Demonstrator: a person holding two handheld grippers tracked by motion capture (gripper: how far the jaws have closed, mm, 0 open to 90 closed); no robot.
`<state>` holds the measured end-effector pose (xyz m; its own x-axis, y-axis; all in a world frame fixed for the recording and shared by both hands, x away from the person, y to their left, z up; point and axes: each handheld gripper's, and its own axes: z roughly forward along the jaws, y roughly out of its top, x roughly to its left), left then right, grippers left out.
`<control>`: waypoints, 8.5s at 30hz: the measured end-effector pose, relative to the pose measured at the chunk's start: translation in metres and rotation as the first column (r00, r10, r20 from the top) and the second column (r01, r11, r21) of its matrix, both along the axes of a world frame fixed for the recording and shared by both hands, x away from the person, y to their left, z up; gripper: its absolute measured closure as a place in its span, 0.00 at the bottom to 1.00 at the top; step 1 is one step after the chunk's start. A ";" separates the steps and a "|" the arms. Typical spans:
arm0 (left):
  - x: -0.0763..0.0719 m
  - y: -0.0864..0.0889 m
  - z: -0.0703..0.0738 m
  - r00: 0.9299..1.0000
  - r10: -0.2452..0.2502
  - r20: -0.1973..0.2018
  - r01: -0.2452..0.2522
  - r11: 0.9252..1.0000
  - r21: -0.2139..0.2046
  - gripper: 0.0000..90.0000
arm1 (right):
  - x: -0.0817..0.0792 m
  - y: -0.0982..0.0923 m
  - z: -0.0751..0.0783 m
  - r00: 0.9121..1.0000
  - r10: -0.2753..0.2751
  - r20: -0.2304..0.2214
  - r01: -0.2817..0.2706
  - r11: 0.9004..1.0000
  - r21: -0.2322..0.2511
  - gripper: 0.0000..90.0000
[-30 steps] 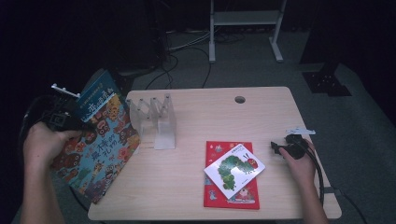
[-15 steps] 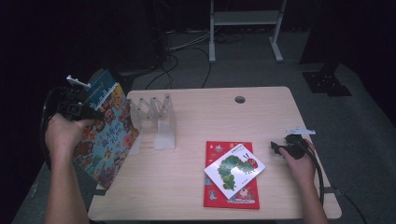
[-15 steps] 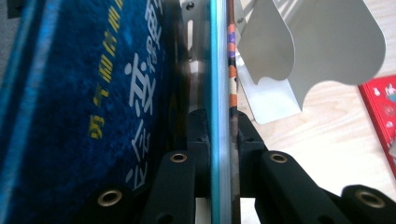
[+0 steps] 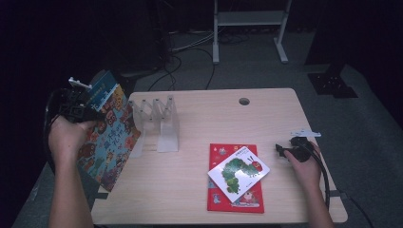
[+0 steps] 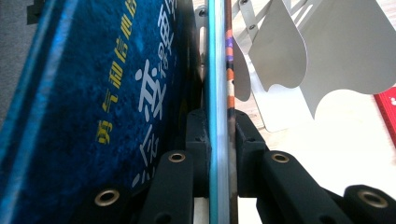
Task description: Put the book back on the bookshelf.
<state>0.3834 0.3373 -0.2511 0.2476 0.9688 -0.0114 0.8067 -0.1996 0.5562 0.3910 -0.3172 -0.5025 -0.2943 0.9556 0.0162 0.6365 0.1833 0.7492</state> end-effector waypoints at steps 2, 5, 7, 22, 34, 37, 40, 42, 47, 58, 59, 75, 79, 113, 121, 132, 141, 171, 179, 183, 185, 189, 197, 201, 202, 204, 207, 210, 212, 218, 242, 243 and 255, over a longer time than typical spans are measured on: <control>-0.001 0.001 0.001 1.000 -0.002 -0.005 0.002 1.000 0.000 0.88 | 0.000 0.000 0.000 1.000 0.000 0.000 0.000 1.000 0.000 0.28; -0.002 0.003 0.006 1.000 -0.013 -0.022 0.013 1.000 -0.002 0.87 | 0.000 0.000 0.000 1.000 0.000 0.000 0.000 1.000 0.000 0.28; -0.002 0.005 0.010 0.999 -0.026 -0.032 0.025 1.000 -0.005 0.88 | 0.000 0.000 0.000 1.000 0.000 0.000 0.000 1.000 0.001 0.28; -0.014 0.001 0.041 0.997 -0.071 0.019 0.071 0.997 0.006 0.98 | 0.000 0.000 0.000 1.000 -0.001 0.000 0.001 1.000 0.001 0.28; -0.011 -0.036 0.021 0.974 -0.227 0.006 0.227 0.974 -0.020 0.99 | 0.000 0.000 0.000 1.000 0.003 -0.001 -0.003 1.000 0.000 0.28; -0.011 -0.046 0.016 0.965 -0.262 0.000 0.262 0.965 -0.018 0.99 | 0.000 0.000 0.000 1.000 0.008 -0.001 -0.008 1.000 0.000 0.28; -0.011 -0.058 0.008 0.952 -0.307 -0.011 0.307 0.951 -0.023 0.97 | -0.001 0.000 0.000 1.000 0.019 0.000 -0.019 1.000 -0.002 0.28; -0.012 -0.065 0.002 0.942 -0.334 -0.020 0.334 0.942 -0.028 0.96 | -0.003 0.001 0.000 0.999 0.034 0.001 -0.034 0.999 0.000 0.29; -0.014 -0.085 -0.016 0.917 -0.399 -0.030 0.398 0.917 -0.021 0.93 | -0.008 0.002 0.000 0.999 0.046 0.007 -0.046 0.999 0.000 0.36; -0.014 -0.119 -0.065 0.886 -0.463 -0.038 0.460 0.885 -0.066 0.73 | -0.030 0.011 0.016 0.994 0.108 -0.016 -0.108 0.994 0.016 0.42; -0.014 -0.125 -0.075 0.882 -0.470 -0.042 0.467 0.882 -0.069 0.73 | -0.033 0.013 0.018 0.993 0.121 -0.014 -0.121 0.993 0.017 0.42; -0.024 -0.162 -0.139 0.832 -0.554 -0.032 0.550 0.830 -0.094 0.47 | -0.086 0.038 0.025 0.950 0.314 0.000 -0.313 0.948 0.059 0.39; -0.024 -0.170 -0.152 0.819 -0.573 -0.041 0.567 0.817 -0.104 0.43 | -0.095 0.048 0.024 0.931 0.365 -0.002 -0.365 0.930 0.054 0.36; -0.020 -0.200 -0.186 0.761 -0.646 -0.060 0.631 0.759 -0.157 0.29 | -0.067 0.126 0.018 0.905 0.426 0.000 -0.426 0.904 -0.024 0.32; -0.021 -0.208 -0.192 0.753 -0.655 -0.066 0.637 0.750 -0.179 0.28 | -0.092 0.135 0.017 0.870 0.492 -0.027 -0.492 0.870 -0.001 0.31; -0.017 -0.217 -0.203 0.742 -0.665 -0.085 0.641 0.741 -0.199 0.24 | -0.109 0.163 0.012 0.857 0.515 -0.006 -0.515 0.857 -0.012 0.27; -0.014 -0.214 -0.206 0.746 -0.661 -0.085 0.637 0.745 -0.198 0.21 | -0.107 0.175 0.010 0.870 0.493 0.005 -0.493 0.870 -0.005 0.23; -0.015 -0.231 -0.227 0.741 -0.669 -0.056 0.635 0.726 -0.266 0.00 | -0.109 0.170 0.006 0.869 0.494 0.038 -0.494 0.869 -0.003 0.20; -0.017 -0.236 -0.228 0.737 -0.674 -0.052 0.641 0.722 -0.262 0.00 | -0.109 0.171 0.006 0.872 0.487 0.037 -0.488 0.873 -0.008 0.18; -0.018 -0.243 -0.226 0.729 -0.681 -0.072 0.649 0.721 -0.242 0.00 | -0.109 0.171 0.006 0.874 0.484 0.034 -0.484 0.875 -0.014 0.15; -0.018 -0.244 -0.226 0.731 -0.678 -0.073 0.646 0.723 -0.247 0.00 | -0.108 0.171 0.006 0.878 0.478 0.028 -0.478 0.878 -0.012 0.14; -0.018 -0.244 -0.225 0.732 -0.678 -0.068 0.648 0.723 -0.241 0.00 | -0.108 0.171 0.006 0.879 0.476 0.027 -0.475 0.880 -0.011 0.14; -0.020 -0.242 -0.216 0.738 -0.675 -0.028 0.646 0.717 -0.259 0.00 | -0.107 0.170 0.005 0.884 0.468 0.022 -0.468 0.884 -0.009 0.10; -0.022 -0.238 -0.204 0.736 -0.677 0.017 0.655 0.705 -0.270 0.02 | -0.107 0.170 0.005 0.885 0.465 0.022 -0.465 0.885 -0.011 0.09; -0.023 -0.238 -0.201 0.733 -0.680 0.024 0.660 0.702 -0.267 0.02 | -0.107 0.170 0.005 0.886 0.464 0.020 -0.464 0.886 -0.011 0.08; -0.026 -0.239 -0.196 0.732 -0.681 0.036 0.665 0.701 -0.257 0.03 | -0.107 0.170 0.005 0.887 0.462 0.019 -0.462 0.887 -0.006 0.07; -0.029 -0.239 -0.189 0.728 -0.683 0.059 0.672 0.695 -0.255 0.05 | -0.106 0.169 0.004 0.887 0.461 0.021 -0.461 0.888 -0.009 0.05; -0.033 -0.240 -0.180 0.720 -0.690 0.081 0.684 0.683 -0.257 0.06 | -0.105 0.168 0.003 0.888 0.459 0.023 -0.459 0.888 -0.010 0.03; -0.034 -0.240 -0.175 0.712 -0.696 0.095 0.693 0.675 -0.253 0.07 | -0.106 0.169 0.003 0.889 0.457 0.020 -0.457 0.889 -0.006 0.02; -0.040 -0.242 -0.164 0.700 -0.704 0.119 0.708 0.663 -0.244 0.11 | -0.106 0.168 0.003 0.890 0.455 0.020 -0.455 0.891 -0.003 0.02; -0.053 -0.272 -0.154 0.647 -0.750 0.140 0.756 0.606 -0.247 0.55 | -0.106 0.166 0.002 0.891 0.453 0.031 -0.453 0.891 -0.005 0.02; -0.053 -0.273 -0.154 0.650 -0.747 0.140 0.754 0.610 -0.246 0.56 | -0.106 0.166 0.002 0.891 0.453 0.031 -0.453 0.891 -0.005 0.02; -0.049 -0.277 -0.146 0.657 -0.746 0.106 0.752 0.639 -0.163 0.76 | -0.106 0.166 0.002 0.891 0.452 0.032 -0.452 0.892 -0.003 0.02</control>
<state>0.3343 0.0604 -0.3976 0.8904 0.4321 -0.1429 0.4101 -0.6258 0.6635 0.2850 -0.1509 -0.5008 -0.6951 0.7189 0.0036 0.4617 0.4426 0.7687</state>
